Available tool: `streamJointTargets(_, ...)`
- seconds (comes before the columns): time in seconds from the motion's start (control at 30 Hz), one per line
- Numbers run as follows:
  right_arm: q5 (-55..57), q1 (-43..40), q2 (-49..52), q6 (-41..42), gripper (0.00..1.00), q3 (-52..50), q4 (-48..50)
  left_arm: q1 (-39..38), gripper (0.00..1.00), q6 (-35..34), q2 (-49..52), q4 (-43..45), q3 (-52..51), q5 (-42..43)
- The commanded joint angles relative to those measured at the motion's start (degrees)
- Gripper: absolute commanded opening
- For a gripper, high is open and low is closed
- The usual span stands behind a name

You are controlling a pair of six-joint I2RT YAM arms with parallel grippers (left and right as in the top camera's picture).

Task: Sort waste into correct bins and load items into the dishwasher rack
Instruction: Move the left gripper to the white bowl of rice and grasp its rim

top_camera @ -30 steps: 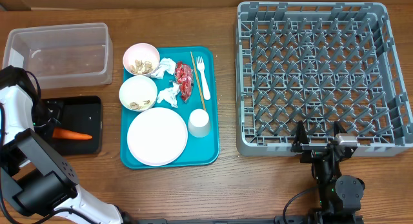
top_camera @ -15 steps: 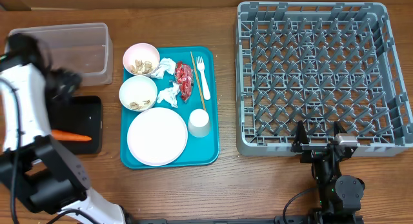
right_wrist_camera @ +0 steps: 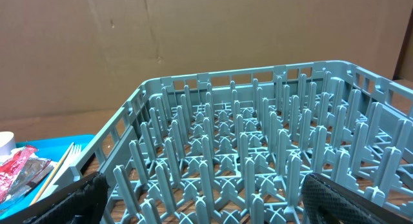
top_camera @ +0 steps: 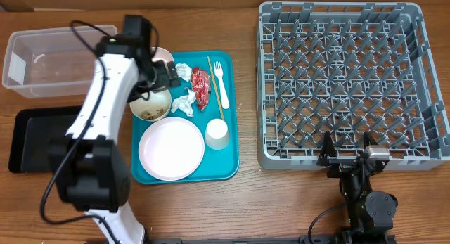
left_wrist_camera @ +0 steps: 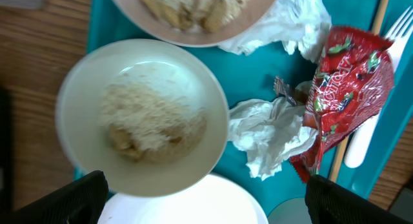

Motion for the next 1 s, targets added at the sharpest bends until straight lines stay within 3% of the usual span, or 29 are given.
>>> streamJointTargets(0.0,0.8,0.3,-0.5,0.2,1.0,-0.6,0.4,-2.0,1.0,2.8,4.2,0.8,0.7,-1.0)
streamJointTargets(0.3,0.8,0.3,-0.5,0.3,1.0,-0.6,0.4,-3.3,0.96,6.2,9.9,2.1,0.7,-2.6)
streamJointTargets(0.7,0.7,0.3,-0.5,0.3,1.0,-0.6,0.4,-3.2,0.64,6.5,10.5,2.0,0.7,-6.3)
streamJointTargets(0.97,0.7,0.3,-0.5,0.2,1.0,-0.6,0.4,-3.3,0.65,5.7,10.5,2.0,0.7,-6.3)
